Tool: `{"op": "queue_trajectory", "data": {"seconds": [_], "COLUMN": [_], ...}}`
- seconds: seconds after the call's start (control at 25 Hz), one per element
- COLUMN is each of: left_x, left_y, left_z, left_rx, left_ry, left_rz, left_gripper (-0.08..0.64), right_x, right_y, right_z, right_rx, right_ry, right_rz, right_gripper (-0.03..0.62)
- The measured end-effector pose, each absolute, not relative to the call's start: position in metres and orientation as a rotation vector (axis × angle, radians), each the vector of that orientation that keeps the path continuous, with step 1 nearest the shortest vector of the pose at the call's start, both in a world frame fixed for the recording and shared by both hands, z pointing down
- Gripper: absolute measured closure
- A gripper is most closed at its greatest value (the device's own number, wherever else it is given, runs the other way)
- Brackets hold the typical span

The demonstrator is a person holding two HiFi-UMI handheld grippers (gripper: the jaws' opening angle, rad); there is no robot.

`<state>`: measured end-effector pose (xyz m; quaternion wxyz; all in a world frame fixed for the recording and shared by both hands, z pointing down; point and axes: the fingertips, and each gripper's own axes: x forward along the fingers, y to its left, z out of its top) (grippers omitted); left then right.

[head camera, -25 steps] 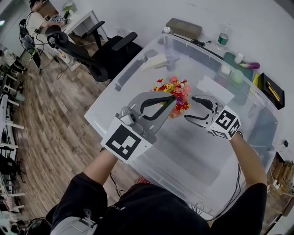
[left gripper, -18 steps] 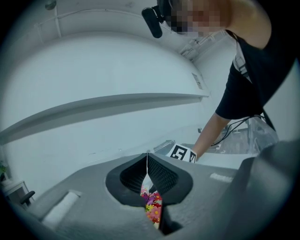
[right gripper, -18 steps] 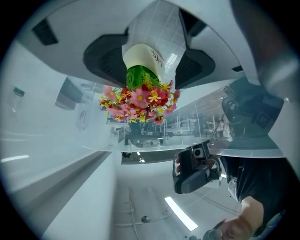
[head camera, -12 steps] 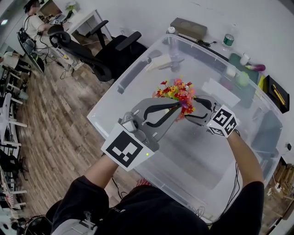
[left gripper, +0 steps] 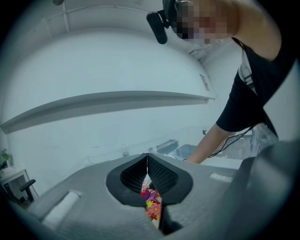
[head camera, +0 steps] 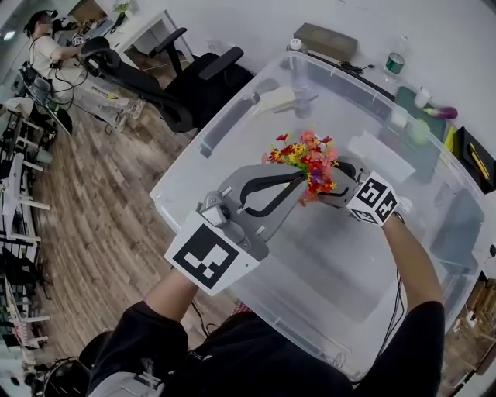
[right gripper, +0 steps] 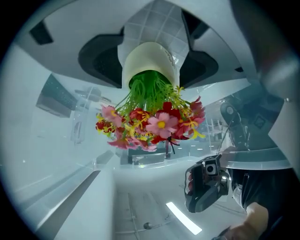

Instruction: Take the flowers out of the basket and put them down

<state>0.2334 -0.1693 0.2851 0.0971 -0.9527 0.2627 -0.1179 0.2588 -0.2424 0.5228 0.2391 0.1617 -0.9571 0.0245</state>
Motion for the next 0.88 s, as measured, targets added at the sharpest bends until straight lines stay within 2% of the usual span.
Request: {"op": "queue_trajectory", "data": {"seconds": [0.56,0.88], "left_x": [0.234,0.232], "left_y": [-0.171,-0.169], "left_z": [0.292,0.294], "left_rx": [-2.834,-2.845], "left_ry": [0.75,0.752], "left_rz": [-0.405,-0.425], "left_gripper": [0.557,0.557], "right_x": [0.249,0.237], "right_y": [-0.256,-0.254], "right_z": [0.543,0.55], "right_rx": [0.384,0.309], "right_ry": [-2.667,-2.727], "right_rz": [0.142,0.255], "right_gripper": [0.16,0.152]}}
